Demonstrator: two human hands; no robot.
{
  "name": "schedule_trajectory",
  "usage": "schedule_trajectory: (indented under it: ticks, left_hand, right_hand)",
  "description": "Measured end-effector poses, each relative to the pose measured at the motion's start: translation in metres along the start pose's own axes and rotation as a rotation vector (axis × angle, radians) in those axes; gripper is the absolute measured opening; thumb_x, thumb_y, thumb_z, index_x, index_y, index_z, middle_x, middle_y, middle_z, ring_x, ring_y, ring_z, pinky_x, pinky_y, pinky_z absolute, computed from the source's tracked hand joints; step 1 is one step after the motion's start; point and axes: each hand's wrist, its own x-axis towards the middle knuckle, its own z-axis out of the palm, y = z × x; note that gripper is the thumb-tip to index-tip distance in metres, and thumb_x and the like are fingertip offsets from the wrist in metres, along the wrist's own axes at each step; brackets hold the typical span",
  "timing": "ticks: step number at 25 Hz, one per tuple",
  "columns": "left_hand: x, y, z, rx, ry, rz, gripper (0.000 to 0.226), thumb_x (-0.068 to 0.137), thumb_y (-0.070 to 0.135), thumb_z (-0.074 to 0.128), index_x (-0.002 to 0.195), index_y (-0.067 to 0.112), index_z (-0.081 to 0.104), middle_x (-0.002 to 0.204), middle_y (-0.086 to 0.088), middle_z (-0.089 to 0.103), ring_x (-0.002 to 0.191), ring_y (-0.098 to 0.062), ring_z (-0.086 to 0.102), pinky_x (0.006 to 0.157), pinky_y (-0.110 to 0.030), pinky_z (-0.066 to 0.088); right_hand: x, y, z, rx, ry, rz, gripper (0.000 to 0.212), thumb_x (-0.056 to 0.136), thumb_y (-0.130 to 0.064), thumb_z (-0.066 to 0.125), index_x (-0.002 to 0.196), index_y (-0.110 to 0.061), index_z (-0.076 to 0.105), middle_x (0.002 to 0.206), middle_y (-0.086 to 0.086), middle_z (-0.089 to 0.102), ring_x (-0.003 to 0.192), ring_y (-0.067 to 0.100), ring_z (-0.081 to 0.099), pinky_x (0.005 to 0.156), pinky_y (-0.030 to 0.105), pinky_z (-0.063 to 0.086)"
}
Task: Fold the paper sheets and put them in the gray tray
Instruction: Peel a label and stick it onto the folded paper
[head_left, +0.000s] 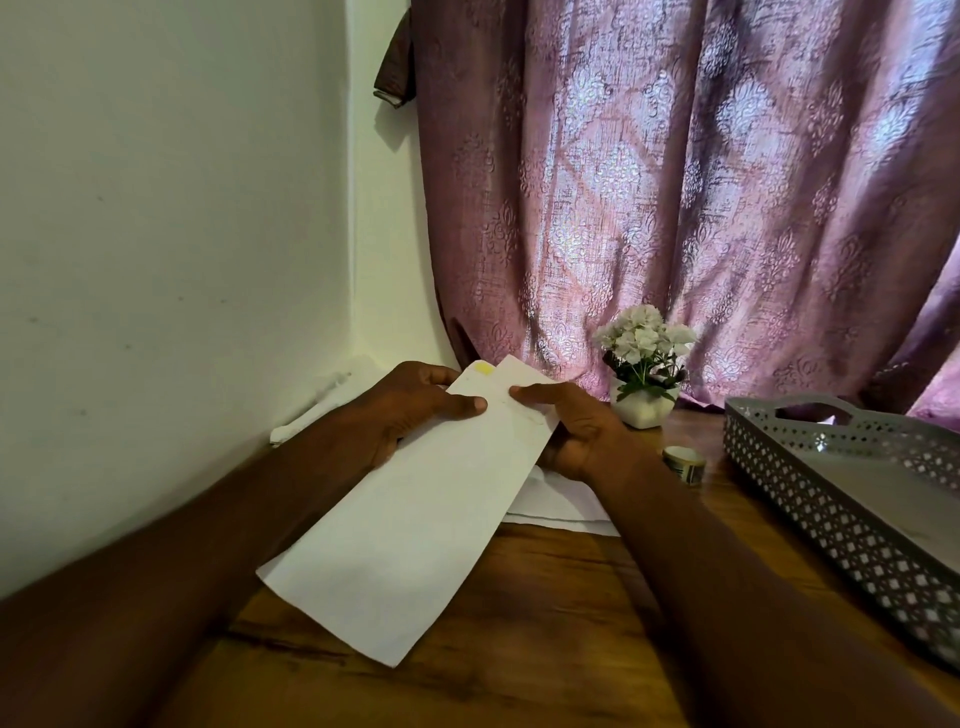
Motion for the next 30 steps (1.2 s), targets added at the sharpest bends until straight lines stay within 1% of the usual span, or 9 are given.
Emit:
schedule_trajectory:
  ticks: [3,6,13,16,19,21,24,28,30]
  left_hand:
    - [-0.001,0.001,0.001,-0.018,-0.004,-0.007,0.034,0.083,0.012,0.085,0.115,0.008,0.075,0.103,-0.016,0.079,0.078,-0.023,0.076,0.071,-0.03,0.063]
    - [-0.002,0.0,0.003,-0.008,0.0,-0.004,0.034,0.083,0.012,0.085,0.115,0.008,0.075,0.105,-0.017,0.079,0.078,-0.022,0.075,0.071,-0.029,0.062]
    - [0.006,-0.005,0.002,-0.029,-0.007,0.009,0.026,0.091,0.018,0.077,0.113,0.004,0.076,0.106,-0.016,0.079,0.103,-0.036,0.075,0.097,-0.046,0.059]
    - [0.011,-0.01,0.004,-0.028,-0.012,0.011,0.024,0.092,0.015,0.077,0.113,0.004,0.076,0.106,-0.017,0.079,0.096,-0.032,0.076,0.096,-0.044,0.059]
    - [0.013,-0.015,0.006,-0.048,-0.041,0.016,0.027,0.091,0.011,0.076,0.118,0.006,0.075,0.101,-0.012,0.08,0.085,-0.022,0.076,0.086,-0.033,0.062]
    - [0.015,-0.017,0.005,-0.067,-0.049,0.026,0.024,0.092,0.009,0.075,0.115,0.007,0.075,0.099,-0.01,0.08,0.081,-0.02,0.076,0.08,-0.03,0.062]
    - [0.02,-0.021,0.003,-0.111,-0.047,0.023,0.023,0.091,0.005,0.074,0.114,0.002,0.075,0.11,-0.019,0.077,0.097,-0.032,0.075,0.095,-0.043,0.059]
    - [0.021,-0.02,0.008,-0.093,-0.05,0.015,0.02,0.09,0.007,0.077,0.109,0.003,0.076,0.109,-0.017,0.078,0.097,-0.032,0.075,0.092,-0.041,0.06]
    - [0.018,-0.017,0.009,-0.071,-0.039,0.009,0.02,0.09,0.01,0.077,0.109,0.004,0.077,0.107,-0.018,0.078,0.09,-0.029,0.075,0.086,-0.036,0.061]
  right_hand:
    - [0.001,0.0,0.001,0.056,0.029,-0.005,0.041,0.092,-0.011,0.068,0.132,-0.002,0.064,0.122,0.023,0.072,0.11,0.039,0.07,0.085,0.051,0.058]
    - [0.003,-0.001,0.0,0.02,-0.004,-0.02,0.033,0.093,0.002,0.058,0.124,-0.005,0.067,0.111,0.021,0.076,0.094,0.037,0.074,0.076,0.048,0.061]
    - [0.005,0.0,-0.001,0.04,0.031,-0.01,0.034,0.094,-0.009,0.062,0.127,-0.005,0.067,0.119,0.021,0.073,0.094,0.036,0.072,0.079,0.046,0.06]
    - [0.013,0.001,-0.008,-0.004,0.063,-0.039,0.024,0.091,0.005,0.061,0.1,-0.011,0.075,0.09,0.013,0.079,0.073,0.03,0.077,0.061,0.04,0.062]
    - [0.015,0.001,-0.011,-0.013,0.023,-0.037,0.036,0.09,0.005,0.057,0.081,-0.016,0.085,0.09,0.011,0.08,0.073,0.027,0.078,0.061,0.039,0.062]
    - [0.015,0.003,-0.01,-0.022,0.042,-0.021,0.022,0.09,-0.005,0.063,0.095,-0.015,0.082,0.105,0.015,0.078,0.084,0.029,0.077,0.073,0.042,0.063]
    - [0.014,0.003,-0.01,-0.029,0.053,-0.03,0.031,0.091,-0.001,0.06,0.12,-0.008,0.072,0.119,0.019,0.074,0.092,0.03,0.073,0.085,0.042,0.061]
    - [0.007,-0.002,-0.011,-0.056,0.051,-0.074,0.03,0.091,0.012,0.054,0.105,-0.008,0.071,0.088,0.013,0.079,0.07,0.026,0.077,0.06,0.036,0.064]
    - [0.007,-0.003,-0.012,-0.035,0.082,-0.074,0.032,0.09,0.014,0.056,0.11,-0.009,0.067,0.082,0.012,0.078,0.066,0.026,0.076,0.06,0.038,0.064]
